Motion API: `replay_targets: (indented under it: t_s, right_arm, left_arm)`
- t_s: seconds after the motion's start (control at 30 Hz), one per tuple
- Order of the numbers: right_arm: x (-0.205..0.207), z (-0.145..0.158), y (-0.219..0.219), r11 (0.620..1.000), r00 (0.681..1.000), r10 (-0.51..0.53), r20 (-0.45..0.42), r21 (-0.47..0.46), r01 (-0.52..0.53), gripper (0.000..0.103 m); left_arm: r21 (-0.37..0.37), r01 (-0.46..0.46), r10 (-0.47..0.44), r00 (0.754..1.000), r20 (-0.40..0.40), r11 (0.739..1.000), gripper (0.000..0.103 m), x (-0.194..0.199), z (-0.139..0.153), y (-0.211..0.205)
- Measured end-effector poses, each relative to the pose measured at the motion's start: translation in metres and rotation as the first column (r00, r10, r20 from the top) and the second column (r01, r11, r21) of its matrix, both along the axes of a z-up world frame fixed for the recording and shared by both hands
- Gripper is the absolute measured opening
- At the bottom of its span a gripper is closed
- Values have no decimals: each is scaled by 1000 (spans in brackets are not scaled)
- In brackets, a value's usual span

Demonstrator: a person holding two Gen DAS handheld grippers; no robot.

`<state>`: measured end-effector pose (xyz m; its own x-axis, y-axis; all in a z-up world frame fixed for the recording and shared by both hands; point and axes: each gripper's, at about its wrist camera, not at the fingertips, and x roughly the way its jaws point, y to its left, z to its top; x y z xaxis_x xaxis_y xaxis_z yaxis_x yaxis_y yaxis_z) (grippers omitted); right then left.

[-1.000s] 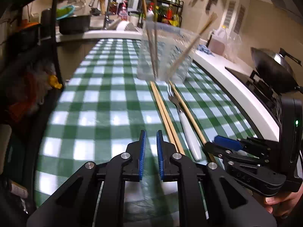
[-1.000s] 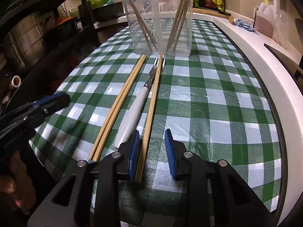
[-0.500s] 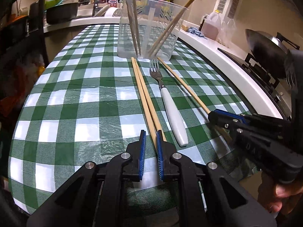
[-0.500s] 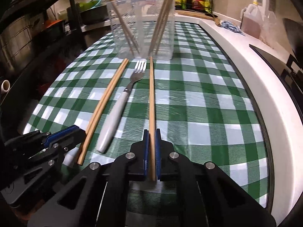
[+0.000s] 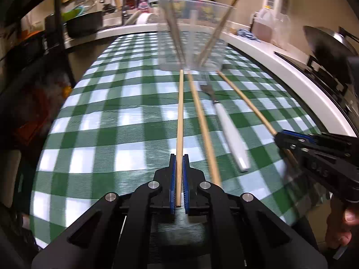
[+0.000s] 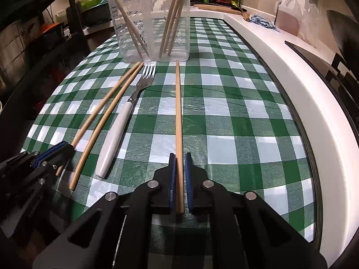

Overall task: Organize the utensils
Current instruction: 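Close the right tool on a chopstick while the left tool grasps another chopstick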

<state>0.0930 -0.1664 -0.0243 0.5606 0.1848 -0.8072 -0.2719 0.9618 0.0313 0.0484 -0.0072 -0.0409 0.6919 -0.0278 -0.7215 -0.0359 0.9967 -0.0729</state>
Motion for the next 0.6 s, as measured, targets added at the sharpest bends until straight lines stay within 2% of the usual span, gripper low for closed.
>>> replay_targets:
  t_s: [0.27, 0.6]
  right_arm:
    - [-2, 0, 2, 1000, 1000, 5, 21, -20, -4, 8]
    - [-3, -1, 2, 1000, 1000, -2, 25, -13, 2, 7]
  left_arm:
    - [14, 17, -17, 1000, 17, 1000, 6, 1, -2, -1]
    - [-1, -20, 20, 1000, 14, 1000, 6, 1, -1, 9]
